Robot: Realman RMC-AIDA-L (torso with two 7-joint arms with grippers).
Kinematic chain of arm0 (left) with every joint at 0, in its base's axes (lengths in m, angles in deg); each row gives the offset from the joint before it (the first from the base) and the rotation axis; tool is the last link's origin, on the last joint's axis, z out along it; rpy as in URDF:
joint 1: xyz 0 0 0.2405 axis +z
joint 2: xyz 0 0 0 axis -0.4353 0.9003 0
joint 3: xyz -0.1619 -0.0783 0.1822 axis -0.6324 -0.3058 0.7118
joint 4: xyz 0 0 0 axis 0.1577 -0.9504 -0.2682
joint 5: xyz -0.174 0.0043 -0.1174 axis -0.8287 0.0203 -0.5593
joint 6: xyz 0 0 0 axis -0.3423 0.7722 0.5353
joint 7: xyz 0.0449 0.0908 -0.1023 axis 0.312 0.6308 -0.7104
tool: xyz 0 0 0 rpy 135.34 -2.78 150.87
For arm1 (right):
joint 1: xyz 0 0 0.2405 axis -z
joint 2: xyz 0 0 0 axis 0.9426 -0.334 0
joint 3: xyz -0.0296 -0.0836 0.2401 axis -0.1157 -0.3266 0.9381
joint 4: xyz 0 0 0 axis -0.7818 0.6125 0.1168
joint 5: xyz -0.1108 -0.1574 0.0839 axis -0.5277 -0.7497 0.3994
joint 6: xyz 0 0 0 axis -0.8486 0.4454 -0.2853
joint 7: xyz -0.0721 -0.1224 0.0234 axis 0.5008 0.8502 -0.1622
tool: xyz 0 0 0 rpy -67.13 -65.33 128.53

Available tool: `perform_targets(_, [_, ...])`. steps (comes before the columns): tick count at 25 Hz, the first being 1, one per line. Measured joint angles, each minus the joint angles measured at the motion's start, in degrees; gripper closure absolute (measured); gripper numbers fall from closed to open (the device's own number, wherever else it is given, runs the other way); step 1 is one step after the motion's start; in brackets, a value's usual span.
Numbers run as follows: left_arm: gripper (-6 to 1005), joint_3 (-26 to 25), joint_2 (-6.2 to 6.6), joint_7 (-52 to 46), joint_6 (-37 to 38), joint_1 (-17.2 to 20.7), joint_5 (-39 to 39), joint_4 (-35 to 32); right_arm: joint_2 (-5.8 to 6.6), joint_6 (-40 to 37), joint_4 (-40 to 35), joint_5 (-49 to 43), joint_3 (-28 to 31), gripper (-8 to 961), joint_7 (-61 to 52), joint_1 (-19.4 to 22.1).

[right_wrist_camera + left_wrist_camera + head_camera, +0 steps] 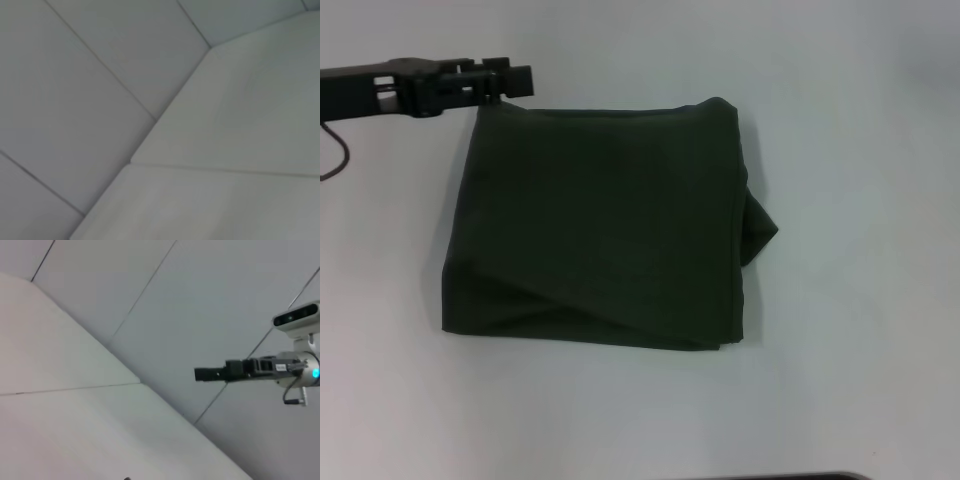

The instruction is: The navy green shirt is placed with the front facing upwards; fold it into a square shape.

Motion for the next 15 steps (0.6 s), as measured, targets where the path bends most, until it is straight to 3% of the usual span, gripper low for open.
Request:
perform_targets(4, [353, -0.5, -0.35, 0.3, -1.23, 0.53, -1.27, 0.04, -1.86, -0.32, 0.17, -0.25, -4.87, 134, 5.36, 1.09])
perform_targets(7, [354, -1.86, -0.22, 1.58, -1.86, 1.7, -2.2, 0.08, -4.87, -0.39, -0.1, 0.04, -5.71, 134, 18.81, 2.91])
perform_targets(12, [354, -5.46, -0.79, 6.31, -3.79, 5.27, -5.42, 0.14, -10.06, 0.73, -0.02, 2.16, -1.51, 134, 38.89, 7.97])
perform_targets(15, [353, -7.23, -1.04, 7.64, -4.26, 7.29, -8.42, 0.18, -11.15, 1.62, 2.03, 2.44, -1.67, 134, 47.29, 10.85])
